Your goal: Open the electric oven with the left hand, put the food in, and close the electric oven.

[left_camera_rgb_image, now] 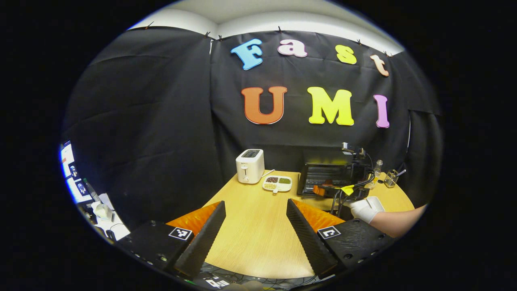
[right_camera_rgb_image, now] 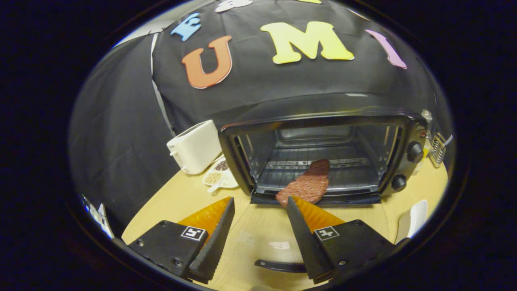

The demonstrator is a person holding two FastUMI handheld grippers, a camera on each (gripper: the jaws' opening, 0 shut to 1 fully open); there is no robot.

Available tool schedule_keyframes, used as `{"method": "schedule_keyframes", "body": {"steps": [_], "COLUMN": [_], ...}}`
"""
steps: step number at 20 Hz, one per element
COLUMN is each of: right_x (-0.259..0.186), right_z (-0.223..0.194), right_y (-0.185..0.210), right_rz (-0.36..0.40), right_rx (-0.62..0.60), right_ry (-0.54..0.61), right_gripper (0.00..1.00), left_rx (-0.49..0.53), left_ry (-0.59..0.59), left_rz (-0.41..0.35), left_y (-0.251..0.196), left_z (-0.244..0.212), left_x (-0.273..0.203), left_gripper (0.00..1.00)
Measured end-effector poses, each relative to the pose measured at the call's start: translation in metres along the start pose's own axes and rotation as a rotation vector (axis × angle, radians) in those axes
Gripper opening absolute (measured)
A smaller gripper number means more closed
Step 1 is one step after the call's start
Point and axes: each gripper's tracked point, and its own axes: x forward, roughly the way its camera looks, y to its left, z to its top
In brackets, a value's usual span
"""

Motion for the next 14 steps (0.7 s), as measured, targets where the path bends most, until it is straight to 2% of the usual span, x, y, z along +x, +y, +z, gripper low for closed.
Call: {"method": "schedule_keyframes", "body": {"steps": [4, 9, 12, 14], "right_x": [0.022, 0.027, 0.024, 0.016], "right_z": [-0.020, -0.017, -0.012, -0.014], "right_y": [0.007, -0.027, -0.057, -0.064], "right_rz": [0.012, -0.051, -0.115, -0.109], "right_rx": [-0.037, -0.031, -0.022, 0.026], "right_ry": [0.083, 0.077, 0.065, 0.074], "right_gripper": [0.83, 0.85, 0.84, 0.82], "left_rx": [0.003, 0.007, 0.012, 0.012], "left_ry": [0.007, 0.010, 0.011, 0.008], "left_rz": [0.033, 0.059, 0.061, 0.055], "left_y": [0.004, 0.003, -0.001, -0.007], "left_z": [0.000, 0.000, 0.001, 0.003], "left_x": [0.011, 0.015, 0.015, 0.012], "left_gripper": [0.97, 0.97, 0.97, 0.97]}}
